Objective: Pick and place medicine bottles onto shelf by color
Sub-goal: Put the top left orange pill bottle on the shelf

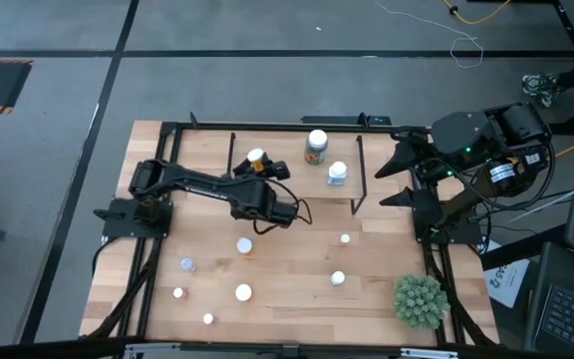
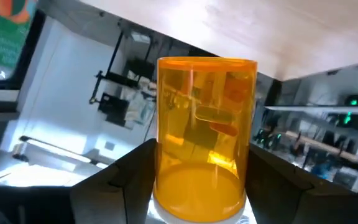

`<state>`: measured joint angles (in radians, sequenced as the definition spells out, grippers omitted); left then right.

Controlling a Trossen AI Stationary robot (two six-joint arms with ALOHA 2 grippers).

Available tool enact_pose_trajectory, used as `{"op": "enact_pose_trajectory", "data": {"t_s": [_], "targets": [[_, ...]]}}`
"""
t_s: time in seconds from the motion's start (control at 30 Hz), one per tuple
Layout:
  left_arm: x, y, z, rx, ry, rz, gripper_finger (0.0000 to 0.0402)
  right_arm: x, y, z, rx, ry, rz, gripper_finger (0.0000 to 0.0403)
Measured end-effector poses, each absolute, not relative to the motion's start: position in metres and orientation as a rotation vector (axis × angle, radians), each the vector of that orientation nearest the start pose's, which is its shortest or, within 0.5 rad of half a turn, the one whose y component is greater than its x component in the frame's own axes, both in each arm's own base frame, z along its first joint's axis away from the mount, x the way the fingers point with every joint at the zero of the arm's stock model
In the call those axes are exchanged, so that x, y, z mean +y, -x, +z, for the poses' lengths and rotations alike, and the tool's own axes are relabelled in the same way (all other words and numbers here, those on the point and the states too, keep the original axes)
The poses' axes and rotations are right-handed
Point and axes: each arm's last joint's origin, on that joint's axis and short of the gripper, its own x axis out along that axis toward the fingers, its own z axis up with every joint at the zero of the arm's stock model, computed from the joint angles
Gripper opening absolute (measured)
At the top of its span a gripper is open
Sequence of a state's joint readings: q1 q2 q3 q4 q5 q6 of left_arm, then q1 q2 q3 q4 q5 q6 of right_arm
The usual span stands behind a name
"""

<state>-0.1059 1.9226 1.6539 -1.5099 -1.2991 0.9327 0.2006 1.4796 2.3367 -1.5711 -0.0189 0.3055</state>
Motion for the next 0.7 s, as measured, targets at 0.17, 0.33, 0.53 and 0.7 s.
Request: {"op": "enact_pose_trajectory", "data": {"t_s": [0.17, 0.33, 0.53, 0.7], "targets": [[-0.010, -0.357, 0.255, 1.907, -1.909, 0.142, 0.0210, 0.037, -0.180, 0.528, 0.738, -0.227, 0.100, 0.0315], [-0.010, -0.362, 0.245, 1.926, -1.938, 0.137, 0.0210, 0.037, -0.180, 0.528, 0.738, -0.226, 0.099, 0.0315], [-0.010, -0.364, 0.242, 1.908, -1.917, 0.163, 0.0210, 0.037, -0.180, 0.528, 0.738, -0.226, 0.099, 0.0315], [-0.011, -0.365, 0.241, 1.899, -1.880, 0.154, 0.0213, 0.037, -0.180, 0.528, 0.737, -0.227, 0.099, 0.0315]]}}
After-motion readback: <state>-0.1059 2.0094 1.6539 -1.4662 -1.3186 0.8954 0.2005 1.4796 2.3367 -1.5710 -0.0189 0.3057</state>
